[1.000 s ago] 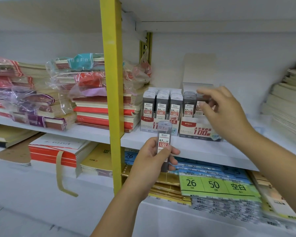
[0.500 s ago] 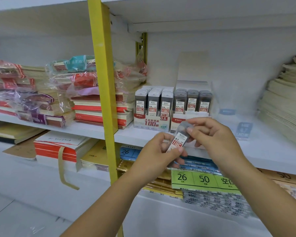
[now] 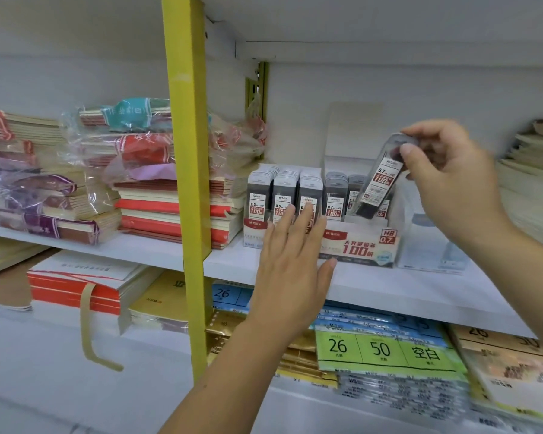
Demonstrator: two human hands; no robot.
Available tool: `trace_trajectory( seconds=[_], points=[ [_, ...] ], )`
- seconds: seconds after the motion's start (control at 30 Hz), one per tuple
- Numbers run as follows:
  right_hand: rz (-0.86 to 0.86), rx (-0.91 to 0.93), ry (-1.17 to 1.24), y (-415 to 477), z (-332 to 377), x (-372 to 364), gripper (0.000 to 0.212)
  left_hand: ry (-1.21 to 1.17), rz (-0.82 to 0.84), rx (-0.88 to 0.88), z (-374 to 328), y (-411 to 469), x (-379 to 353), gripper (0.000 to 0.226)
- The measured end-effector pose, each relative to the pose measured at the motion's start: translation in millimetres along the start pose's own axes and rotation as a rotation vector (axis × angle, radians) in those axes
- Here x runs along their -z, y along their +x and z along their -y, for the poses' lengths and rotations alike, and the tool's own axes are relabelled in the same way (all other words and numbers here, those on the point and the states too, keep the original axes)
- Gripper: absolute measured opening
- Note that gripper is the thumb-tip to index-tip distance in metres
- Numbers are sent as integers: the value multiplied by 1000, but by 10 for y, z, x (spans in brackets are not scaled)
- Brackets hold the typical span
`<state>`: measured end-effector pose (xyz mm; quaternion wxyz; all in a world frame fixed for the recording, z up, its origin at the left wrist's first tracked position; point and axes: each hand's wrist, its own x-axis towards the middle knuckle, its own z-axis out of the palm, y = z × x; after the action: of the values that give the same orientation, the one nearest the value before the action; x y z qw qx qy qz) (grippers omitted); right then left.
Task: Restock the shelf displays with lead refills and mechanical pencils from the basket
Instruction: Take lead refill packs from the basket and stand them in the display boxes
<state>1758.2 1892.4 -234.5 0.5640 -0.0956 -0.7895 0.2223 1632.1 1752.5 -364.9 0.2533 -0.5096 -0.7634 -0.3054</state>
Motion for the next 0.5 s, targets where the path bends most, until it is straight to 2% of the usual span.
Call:
trace_trajectory(
  seconds=[0.1, 0.17, 0.3, 0.43, 0.5],
  points=[
    [-19, -23, 7, 87, -12, -2, 25, 9, 17, -4, 22, -11, -4, 65],
    [57, -30, -69, 136, -84, -41, 28, 17, 20, -8, 35, -18, -4, 66],
    [255, -38, -269, 188, -238, -154, 19, 24, 20, -9, 50, -23, -26, 65],
    [380, -104, -358, 240, -257, -209, 11, 17, 6, -8, 57, -17, -45, 66],
    [430, -34, -518, 251, -271, -241, 10, 12, -10, -11, 56, -16, -52, 66]
  ],
)
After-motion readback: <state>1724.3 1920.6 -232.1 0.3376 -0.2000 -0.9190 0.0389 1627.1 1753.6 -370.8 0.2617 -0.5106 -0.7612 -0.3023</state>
